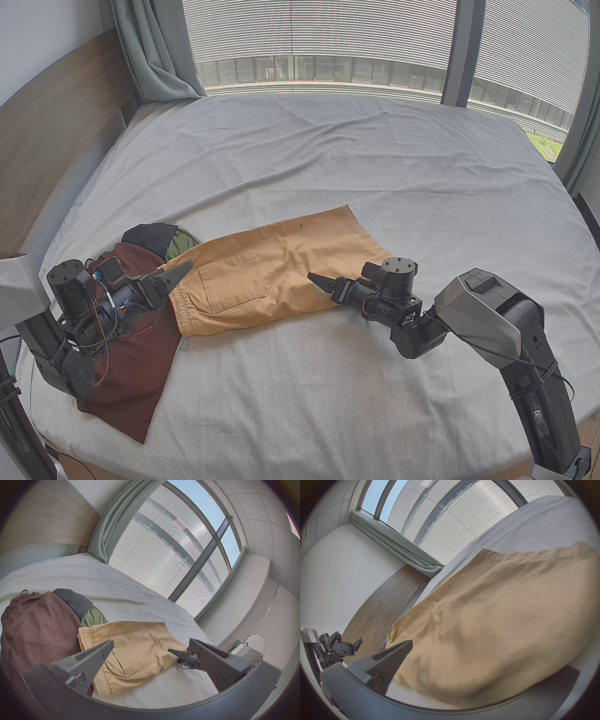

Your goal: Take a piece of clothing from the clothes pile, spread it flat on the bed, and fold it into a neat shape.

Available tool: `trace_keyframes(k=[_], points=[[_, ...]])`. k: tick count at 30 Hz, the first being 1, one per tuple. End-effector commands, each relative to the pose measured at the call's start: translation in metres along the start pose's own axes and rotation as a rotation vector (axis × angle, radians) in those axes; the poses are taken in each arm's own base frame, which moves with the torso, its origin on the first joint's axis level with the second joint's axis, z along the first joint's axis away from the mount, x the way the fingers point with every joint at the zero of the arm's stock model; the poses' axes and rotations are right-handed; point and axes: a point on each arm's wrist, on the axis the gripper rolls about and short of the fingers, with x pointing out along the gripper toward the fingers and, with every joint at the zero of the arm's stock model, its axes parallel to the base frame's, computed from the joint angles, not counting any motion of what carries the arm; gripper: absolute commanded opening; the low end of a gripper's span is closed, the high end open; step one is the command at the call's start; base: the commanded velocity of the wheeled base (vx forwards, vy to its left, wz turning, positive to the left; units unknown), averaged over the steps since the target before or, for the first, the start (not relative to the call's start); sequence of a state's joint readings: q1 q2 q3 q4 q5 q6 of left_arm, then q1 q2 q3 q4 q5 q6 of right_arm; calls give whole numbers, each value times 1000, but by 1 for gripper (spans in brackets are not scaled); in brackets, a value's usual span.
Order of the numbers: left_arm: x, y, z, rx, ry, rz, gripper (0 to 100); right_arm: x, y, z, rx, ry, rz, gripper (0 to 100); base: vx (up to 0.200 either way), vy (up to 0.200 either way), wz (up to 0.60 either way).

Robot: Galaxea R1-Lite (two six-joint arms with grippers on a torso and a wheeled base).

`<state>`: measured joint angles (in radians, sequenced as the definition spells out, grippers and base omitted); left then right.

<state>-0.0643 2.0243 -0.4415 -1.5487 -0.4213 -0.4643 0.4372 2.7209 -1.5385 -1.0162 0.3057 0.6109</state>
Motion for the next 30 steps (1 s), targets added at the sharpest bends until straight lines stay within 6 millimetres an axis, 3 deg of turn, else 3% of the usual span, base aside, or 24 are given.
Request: trace_keyframes(k=[1,14,15,30], points=[[0,1,0,0,-1,1,100,11,7,-11,16,19,25,100,0,0,0],[1,2,-1,-4,3,2,100,13,5,-18,24,36,16,100,0,0,0],[1,2,-1,-4,3,2,100,12,4,-18,25,37,14,0,0,0,0],[3,5,-5,-13,16,9,100,2,-1,-18,29,47,-18,0,0,0,0]])
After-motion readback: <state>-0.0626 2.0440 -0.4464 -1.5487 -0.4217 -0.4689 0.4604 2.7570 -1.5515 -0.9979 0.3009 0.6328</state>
